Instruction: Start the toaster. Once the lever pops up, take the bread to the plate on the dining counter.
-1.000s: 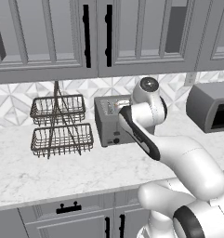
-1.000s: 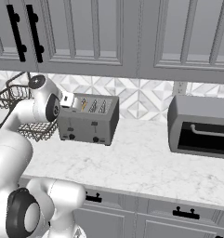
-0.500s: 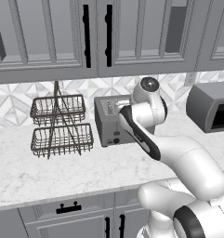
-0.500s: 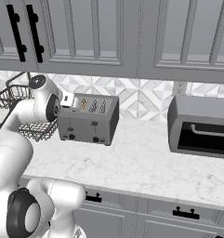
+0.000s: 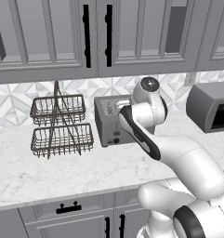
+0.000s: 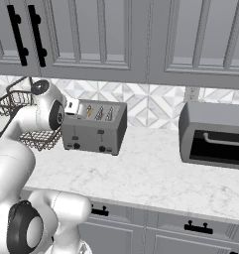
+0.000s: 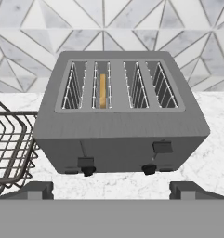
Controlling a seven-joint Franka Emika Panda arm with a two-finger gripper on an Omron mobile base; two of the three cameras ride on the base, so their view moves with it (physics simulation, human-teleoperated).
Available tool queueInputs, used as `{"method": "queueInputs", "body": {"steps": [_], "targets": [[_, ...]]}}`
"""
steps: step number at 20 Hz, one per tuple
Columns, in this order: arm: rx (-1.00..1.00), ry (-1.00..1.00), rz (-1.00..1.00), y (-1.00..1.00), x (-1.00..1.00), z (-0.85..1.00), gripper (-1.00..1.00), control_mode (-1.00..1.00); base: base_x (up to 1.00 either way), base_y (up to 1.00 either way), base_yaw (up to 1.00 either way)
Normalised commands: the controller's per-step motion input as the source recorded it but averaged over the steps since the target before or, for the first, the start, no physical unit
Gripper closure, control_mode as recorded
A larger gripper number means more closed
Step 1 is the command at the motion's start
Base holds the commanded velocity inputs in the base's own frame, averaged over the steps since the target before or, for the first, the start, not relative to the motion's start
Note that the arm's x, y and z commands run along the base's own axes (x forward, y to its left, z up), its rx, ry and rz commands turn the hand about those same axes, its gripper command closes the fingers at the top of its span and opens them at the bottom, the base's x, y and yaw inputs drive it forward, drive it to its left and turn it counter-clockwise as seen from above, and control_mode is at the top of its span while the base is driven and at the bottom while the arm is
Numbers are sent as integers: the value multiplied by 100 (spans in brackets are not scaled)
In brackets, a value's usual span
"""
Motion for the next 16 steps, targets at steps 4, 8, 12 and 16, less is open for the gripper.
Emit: {"method": "queueInputs", "body": {"steps": [4,8,12,16], "targets": [[0,0,0,0,0,-1,-100,-100,0,0,0],[0,0,0,0,0,0,-100,-100,0,0,0],[0,0,0,0,0,0,-100,-100,0,0,0],[0,0,0,0,0,0,-100,-100,0,0,0]]}}
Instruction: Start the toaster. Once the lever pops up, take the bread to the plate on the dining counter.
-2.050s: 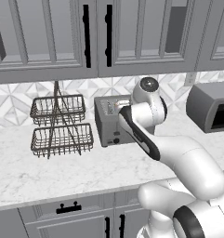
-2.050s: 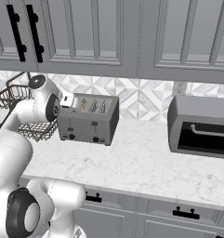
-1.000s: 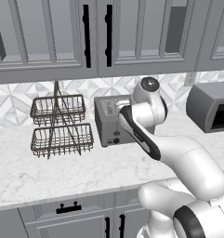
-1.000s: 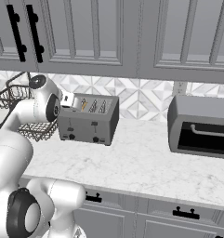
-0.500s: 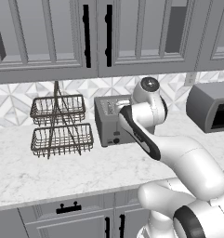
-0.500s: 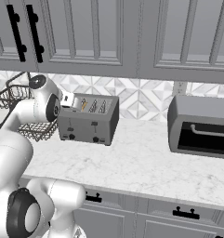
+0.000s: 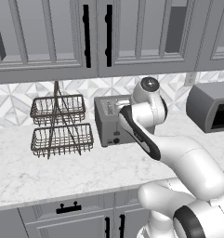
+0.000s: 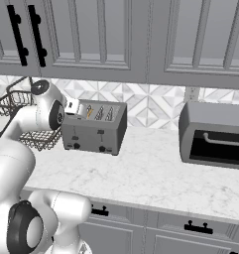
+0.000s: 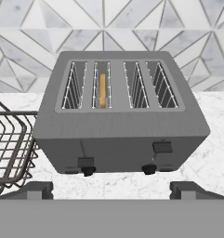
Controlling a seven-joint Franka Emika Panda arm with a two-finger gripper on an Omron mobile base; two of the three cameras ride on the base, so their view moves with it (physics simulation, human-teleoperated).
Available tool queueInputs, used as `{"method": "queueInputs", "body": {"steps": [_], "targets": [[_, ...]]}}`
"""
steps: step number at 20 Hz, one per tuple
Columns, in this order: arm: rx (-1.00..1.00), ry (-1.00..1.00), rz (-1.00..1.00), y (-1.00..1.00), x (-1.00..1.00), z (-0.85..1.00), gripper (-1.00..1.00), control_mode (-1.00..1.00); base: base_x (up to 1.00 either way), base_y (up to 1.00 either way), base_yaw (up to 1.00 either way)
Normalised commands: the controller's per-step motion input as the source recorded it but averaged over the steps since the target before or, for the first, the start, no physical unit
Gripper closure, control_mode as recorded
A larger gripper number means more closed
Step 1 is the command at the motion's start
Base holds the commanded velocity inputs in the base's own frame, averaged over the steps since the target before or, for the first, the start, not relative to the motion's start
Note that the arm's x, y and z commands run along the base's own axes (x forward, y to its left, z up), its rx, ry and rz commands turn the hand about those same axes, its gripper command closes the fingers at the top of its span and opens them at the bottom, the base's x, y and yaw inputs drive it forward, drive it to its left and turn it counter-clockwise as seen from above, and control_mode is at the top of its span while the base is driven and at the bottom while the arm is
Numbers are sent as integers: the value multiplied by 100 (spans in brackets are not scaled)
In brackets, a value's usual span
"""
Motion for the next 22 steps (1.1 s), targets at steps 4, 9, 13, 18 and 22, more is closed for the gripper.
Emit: {"method": "queueInputs", "body": {"steps": [4,9,13,18,22], "targets": [[0,0,0,0,0,0,-100,-100,0,0,0],[0,0,0,0,0,0,-100,-100,0,0,0],[0,0,0,0,0,0,-100,-100,0,0,0],[0,0,0,0,0,0,-100,-100,0,0,0],[0,0,0,0,0,0,-100,-100,0,0,0]]}}
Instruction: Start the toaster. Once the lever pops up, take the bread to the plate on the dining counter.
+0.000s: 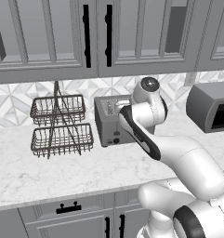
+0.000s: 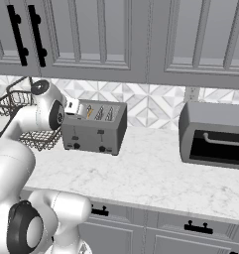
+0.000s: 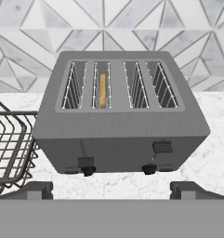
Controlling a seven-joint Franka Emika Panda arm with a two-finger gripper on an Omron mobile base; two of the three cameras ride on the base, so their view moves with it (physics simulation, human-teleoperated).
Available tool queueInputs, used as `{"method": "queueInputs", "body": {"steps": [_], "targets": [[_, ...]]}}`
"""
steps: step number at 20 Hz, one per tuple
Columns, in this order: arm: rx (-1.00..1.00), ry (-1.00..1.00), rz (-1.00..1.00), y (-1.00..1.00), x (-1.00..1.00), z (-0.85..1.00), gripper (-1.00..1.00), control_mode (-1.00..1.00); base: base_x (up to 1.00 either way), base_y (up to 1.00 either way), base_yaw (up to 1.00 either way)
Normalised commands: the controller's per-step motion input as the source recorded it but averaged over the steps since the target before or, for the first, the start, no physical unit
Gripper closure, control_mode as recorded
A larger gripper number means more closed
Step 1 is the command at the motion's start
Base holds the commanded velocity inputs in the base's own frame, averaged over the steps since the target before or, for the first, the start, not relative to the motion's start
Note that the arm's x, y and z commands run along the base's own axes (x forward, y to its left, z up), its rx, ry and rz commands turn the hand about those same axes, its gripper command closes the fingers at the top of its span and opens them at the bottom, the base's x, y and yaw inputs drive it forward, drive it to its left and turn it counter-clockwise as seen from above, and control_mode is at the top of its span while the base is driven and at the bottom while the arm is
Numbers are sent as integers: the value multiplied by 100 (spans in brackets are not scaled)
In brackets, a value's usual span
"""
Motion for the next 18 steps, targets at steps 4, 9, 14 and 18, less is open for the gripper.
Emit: {"method": "queueInputs", "body": {"steps": [4,9,14,18], "targets": [[0,0,0,0,0,0,-100,-100,0,0,0],[0,0,0,0,0,0,-100,-100,0,0,0],[0,0,0,0,0,0,-100,-100,0,0,0],[0,0,1,0,1,0,-100,-100,0,0,0]]}}
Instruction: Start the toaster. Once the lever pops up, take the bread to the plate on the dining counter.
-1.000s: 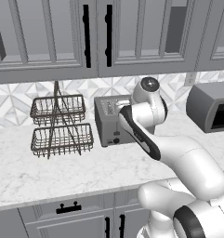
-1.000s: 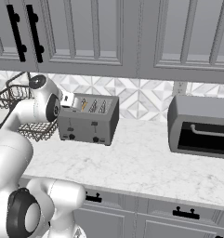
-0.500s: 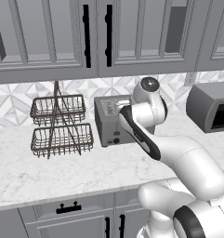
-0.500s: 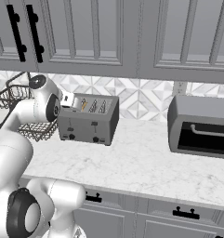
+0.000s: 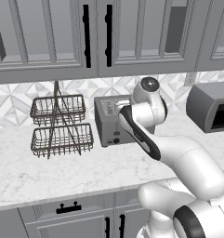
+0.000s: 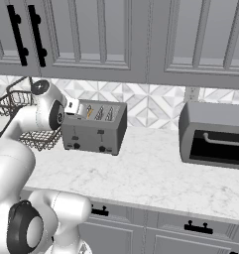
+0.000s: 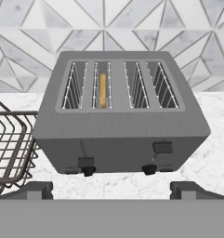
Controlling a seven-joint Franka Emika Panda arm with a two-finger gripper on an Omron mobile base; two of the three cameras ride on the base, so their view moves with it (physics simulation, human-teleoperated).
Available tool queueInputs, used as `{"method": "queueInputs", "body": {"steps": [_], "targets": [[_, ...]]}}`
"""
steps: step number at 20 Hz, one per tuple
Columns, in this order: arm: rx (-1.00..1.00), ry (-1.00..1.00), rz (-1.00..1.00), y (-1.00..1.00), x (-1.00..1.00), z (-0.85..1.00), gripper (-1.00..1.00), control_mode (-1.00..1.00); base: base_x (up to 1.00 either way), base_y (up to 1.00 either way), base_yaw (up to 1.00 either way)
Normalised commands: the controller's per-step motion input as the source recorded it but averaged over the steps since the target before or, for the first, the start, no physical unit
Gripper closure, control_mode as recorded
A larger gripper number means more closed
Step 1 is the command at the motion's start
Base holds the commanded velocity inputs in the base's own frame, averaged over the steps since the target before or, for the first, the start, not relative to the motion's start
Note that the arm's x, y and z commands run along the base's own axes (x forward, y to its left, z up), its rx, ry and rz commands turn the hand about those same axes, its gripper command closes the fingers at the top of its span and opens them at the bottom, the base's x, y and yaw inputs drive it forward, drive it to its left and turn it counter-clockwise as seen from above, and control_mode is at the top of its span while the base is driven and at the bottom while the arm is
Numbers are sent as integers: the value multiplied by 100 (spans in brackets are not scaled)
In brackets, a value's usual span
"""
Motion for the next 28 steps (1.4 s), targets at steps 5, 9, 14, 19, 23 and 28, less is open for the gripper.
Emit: {"method": "queueInputs", "body": {"steps": [5,9,14,19,23,28], "targets": [[0,0,1,0,2,-5,-100,-100,0,0,0],[1,0,4,0,7,-12,-100,-100,0,0,0],[2,0,7,0,1,-2,-100,-100,0,0,0],[0,0,3,0,0,0,-100,-100,0,0,0],[0,-2,0,0,-14,0,-100,-100,0,0,0],[0,0,0,2,-13,1,-100,-100,0,0,0]]}}
